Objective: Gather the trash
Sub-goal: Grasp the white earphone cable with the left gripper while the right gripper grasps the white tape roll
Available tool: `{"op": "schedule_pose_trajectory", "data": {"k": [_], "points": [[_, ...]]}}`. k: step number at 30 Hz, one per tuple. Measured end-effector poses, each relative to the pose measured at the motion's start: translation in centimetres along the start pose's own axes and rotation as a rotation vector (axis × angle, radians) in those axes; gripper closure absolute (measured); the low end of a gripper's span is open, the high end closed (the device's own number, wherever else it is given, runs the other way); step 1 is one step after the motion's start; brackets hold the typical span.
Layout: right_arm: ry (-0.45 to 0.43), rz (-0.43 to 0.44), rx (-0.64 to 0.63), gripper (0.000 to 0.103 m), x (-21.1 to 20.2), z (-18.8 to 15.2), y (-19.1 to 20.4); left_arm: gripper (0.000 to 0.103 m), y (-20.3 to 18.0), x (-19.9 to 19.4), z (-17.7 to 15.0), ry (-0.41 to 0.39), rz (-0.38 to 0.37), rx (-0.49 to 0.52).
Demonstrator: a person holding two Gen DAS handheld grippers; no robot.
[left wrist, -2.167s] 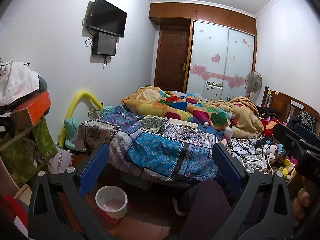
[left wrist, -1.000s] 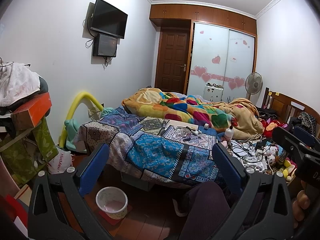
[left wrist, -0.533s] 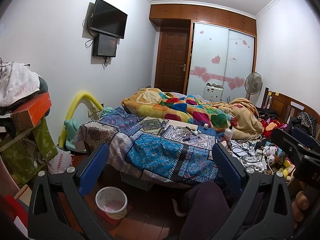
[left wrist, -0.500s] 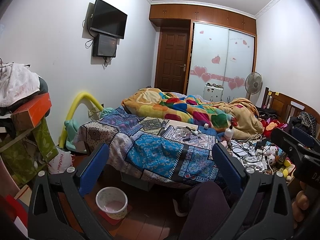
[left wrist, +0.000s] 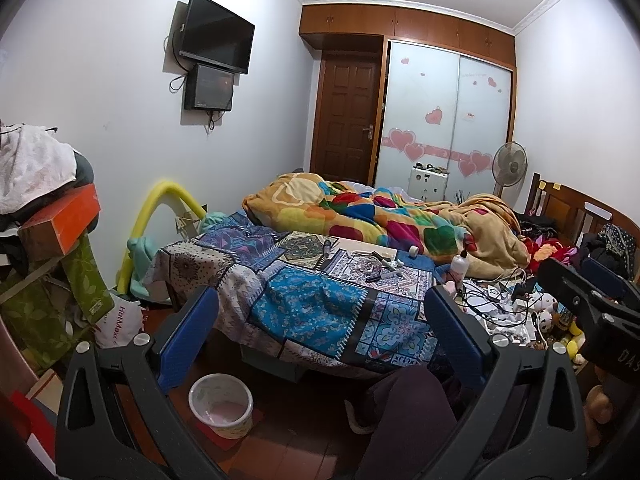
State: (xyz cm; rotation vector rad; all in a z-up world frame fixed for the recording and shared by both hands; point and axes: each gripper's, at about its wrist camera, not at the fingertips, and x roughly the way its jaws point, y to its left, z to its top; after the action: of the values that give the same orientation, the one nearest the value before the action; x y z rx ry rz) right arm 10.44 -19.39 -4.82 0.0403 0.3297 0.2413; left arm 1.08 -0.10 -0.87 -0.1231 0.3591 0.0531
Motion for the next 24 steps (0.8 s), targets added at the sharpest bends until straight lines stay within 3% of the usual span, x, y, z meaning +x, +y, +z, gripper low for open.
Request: {"op": "schedule_pose_trajectory", "data": {"k": [8, 12, 20, 24], "points": [[0.027, 0.022, 0.047, 0.0, 3.5, 1.6, -2.8, 0.0, -1.5, 3.9, 2.3, -0.011, -0.016, 0.004], [0.047, -0.008, 0.059, 0.0, 6.0, 1.9, -4.1, 0.0, -2.5, 7.1, 3.4, 0.0, -0.031, -0.016], [0.091, -0.099, 0.048, 0.0, 12.1, 2.5, -8.3, 0.0, -5.2, 16.5, 4.5, 0.072, -0.053, -0.031], [0.131, -0.131, 0.038, 0.0, 15.1, 2.5, -10.2, 0.005, -6.1, 22.8, 4.3, 0.128, -0.009, -0.035]]}}
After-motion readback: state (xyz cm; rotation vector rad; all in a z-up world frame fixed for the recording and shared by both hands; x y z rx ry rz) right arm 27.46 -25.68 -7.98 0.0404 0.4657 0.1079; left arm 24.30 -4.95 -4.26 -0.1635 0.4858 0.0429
